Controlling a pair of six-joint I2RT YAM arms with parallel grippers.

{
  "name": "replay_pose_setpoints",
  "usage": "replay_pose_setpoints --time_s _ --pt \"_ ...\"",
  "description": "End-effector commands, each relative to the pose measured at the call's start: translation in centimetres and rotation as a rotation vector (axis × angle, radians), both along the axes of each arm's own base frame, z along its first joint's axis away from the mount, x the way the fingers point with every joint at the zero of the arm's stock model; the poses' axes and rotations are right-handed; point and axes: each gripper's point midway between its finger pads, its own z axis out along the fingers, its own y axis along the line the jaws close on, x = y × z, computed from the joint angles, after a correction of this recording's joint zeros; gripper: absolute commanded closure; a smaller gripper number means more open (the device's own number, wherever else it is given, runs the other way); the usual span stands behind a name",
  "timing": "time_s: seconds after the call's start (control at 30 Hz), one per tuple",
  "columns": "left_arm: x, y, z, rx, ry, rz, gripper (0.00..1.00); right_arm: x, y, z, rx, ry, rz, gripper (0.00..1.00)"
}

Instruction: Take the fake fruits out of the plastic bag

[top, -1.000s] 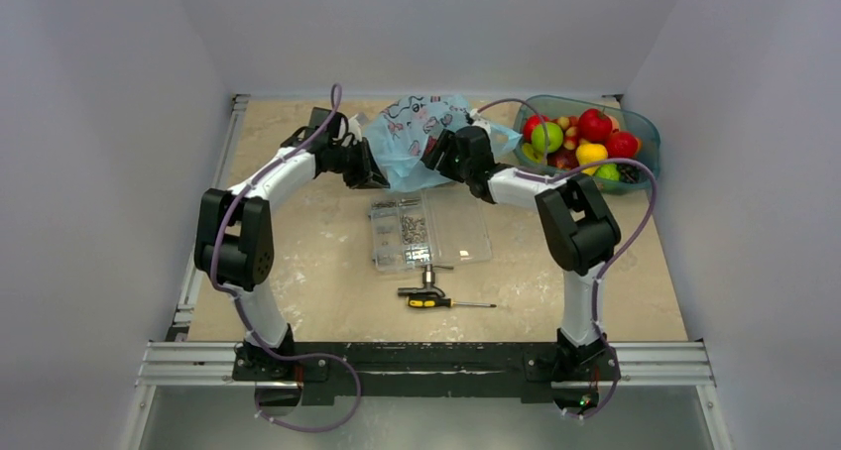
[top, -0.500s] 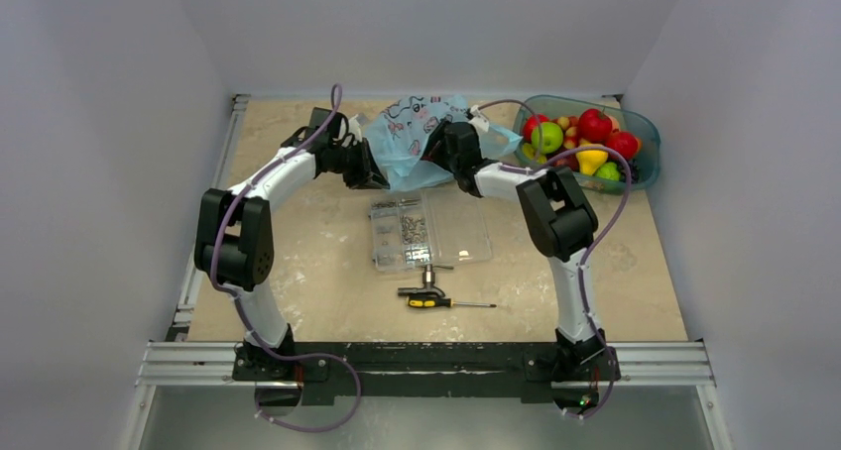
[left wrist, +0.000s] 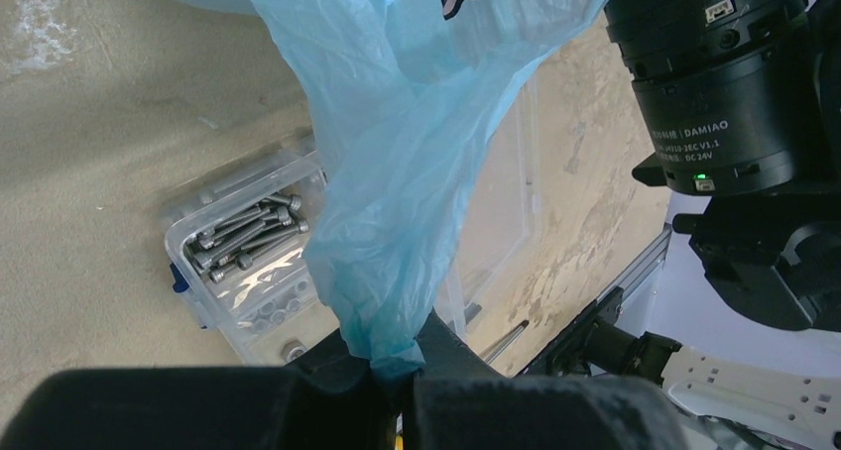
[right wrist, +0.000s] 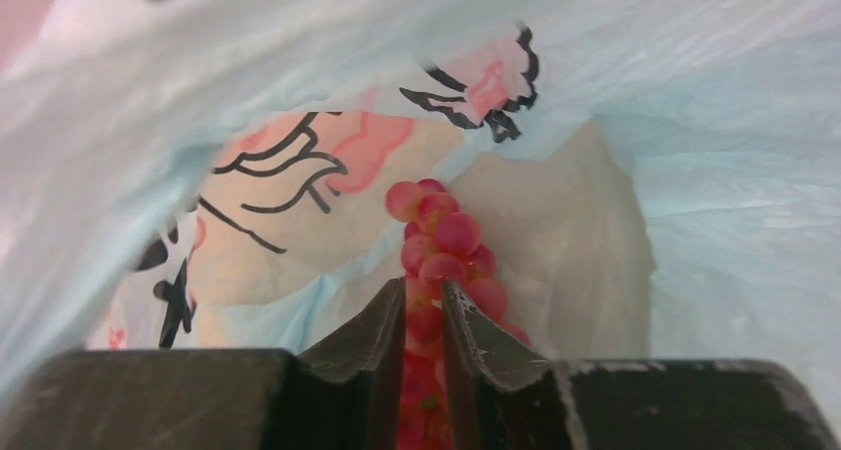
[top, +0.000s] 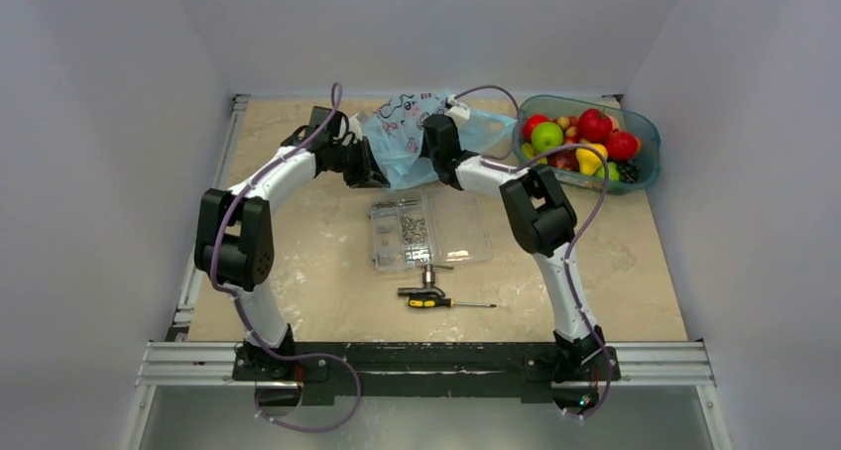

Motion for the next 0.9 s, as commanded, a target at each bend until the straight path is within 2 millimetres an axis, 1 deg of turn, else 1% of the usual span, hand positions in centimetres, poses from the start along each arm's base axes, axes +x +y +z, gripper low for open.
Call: replay_pose_setpoints --time_s 0.0,0.03,0.13,0.17,0.3,0.33,0.43,0.47,0.57,0.63,0.73,0.8,0.87 --pt "0.7 -0.4 2.2 -0.019 -0.063 -0.016 1.00 0.7 0.5 2.1 -0.081 -0.067 -0.026 0.84" --pt "0.7 -0.3 2.3 -0.015 -0.065 -0.016 1.00 0.7 0.6 2.1 -0.087 -0.068 -0.024 0.87" --pt "0.7 -0.2 2.2 -0.005 -0.068 -0.014 1.00 0.8 0.9 2.9 -0.094 -0.087 -0.006 0.98" --pt "0.7 -0.1 2.1 -0.003 -0.066 -0.012 1.00 0.9 0.9 3.2 -0.099 -0.094 -0.004 1.00" --pt "0.9 0.1 2.2 -0.009 -0.063 -0.009 1.00 0.7 0.7 4.8 -0.113 -0.122 -0.001 1.00" --pt "0.9 0.1 2.2 -0.009 -0.063 -0.007 1.00 0.6 0.5 4.9 -0.126 -0.123 0.003 0.96" --pt "0.9 0.1 2.3 -0.009 -0.066 -0.008 1.00 0.1 0.1 5.4 -0.167 -0.133 0.020 0.73" --pt "0.9 0.1 2.3 -0.012 -0.065 -0.008 1.00 -0.1 -0.1 5.5 -0.180 -0.135 0.025 0.63" --pt "1.0 0.0 2.3 -0.018 -0.063 -0.008 1.00 -0.3 -0.3 4.1 -0.232 -0.116 0.043 0.46" --pt "1.0 0.1 2.2 -0.018 -0.062 -0.007 1.00 -0.2 0.2 3.1 -0.252 -0.102 0.073 0.40" --pt "0.9 0.1 2.2 -0.017 -0.061 -0.008 1.00 0.3 0.6 1.7 -0.273 -0.077 0.090 0.37" --pt "0.9 0.1 2.1 -0.012 -0.061 -0.008 1.00 0.6 1.2 1.2 -0.274 -0.054 0.100 0.36" --pt "1.0 0.2 2.0 -0.007 -0.059 -0.007 1.00 1.0 1.6 1.2 -0.270 -0.052 0.112 0.36"
